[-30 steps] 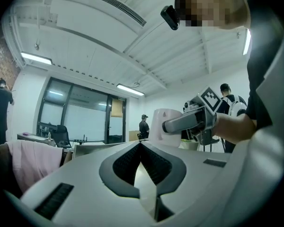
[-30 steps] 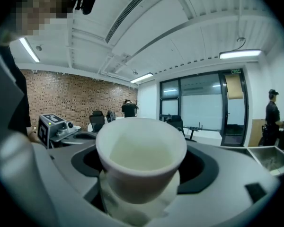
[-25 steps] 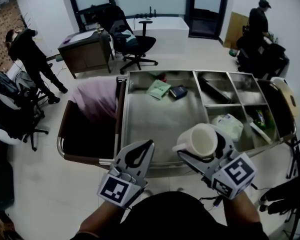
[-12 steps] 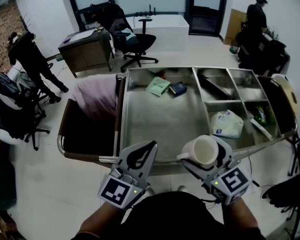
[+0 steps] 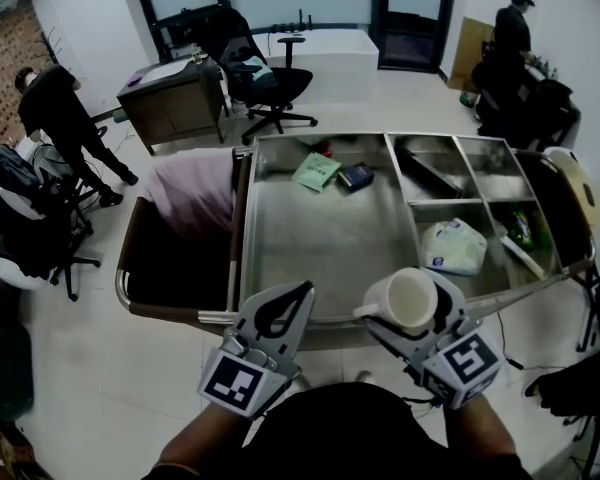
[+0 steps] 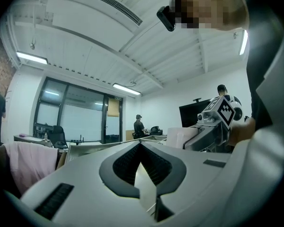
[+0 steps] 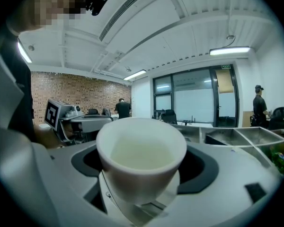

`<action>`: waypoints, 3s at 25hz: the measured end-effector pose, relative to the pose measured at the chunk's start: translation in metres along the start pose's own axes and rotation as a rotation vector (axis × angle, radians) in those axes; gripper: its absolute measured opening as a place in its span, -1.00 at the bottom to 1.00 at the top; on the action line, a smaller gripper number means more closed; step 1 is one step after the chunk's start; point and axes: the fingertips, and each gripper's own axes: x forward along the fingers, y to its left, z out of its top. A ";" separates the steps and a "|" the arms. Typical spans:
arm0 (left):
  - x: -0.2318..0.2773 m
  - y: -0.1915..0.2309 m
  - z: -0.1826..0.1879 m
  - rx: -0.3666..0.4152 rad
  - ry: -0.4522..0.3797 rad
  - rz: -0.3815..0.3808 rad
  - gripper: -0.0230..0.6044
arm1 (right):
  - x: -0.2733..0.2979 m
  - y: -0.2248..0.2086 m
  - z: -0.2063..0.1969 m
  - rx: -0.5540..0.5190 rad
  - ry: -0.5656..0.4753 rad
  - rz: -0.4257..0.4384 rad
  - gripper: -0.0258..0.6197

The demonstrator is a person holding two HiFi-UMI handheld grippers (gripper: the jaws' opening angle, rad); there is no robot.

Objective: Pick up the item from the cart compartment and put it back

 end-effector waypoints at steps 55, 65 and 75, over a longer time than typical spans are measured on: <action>-0.014 0.015 -0.003 -0.011 -0.033 0.008 -0.93 | 0.113 -0.039 0.117 -0.139 -0.029 0.070 0.53; -0.020 0.020 -0.001 -0.020 -0.040 0.029 -0.93 | 0.195 -0.052 0.107 -0.144 0.108 0.083 0.53; -0.028 0.025 -0.002 -0.025 -0.045 0.052 -0.93 | 0.288 -0.080 0.061 -0.046 0.210 0.083 0.53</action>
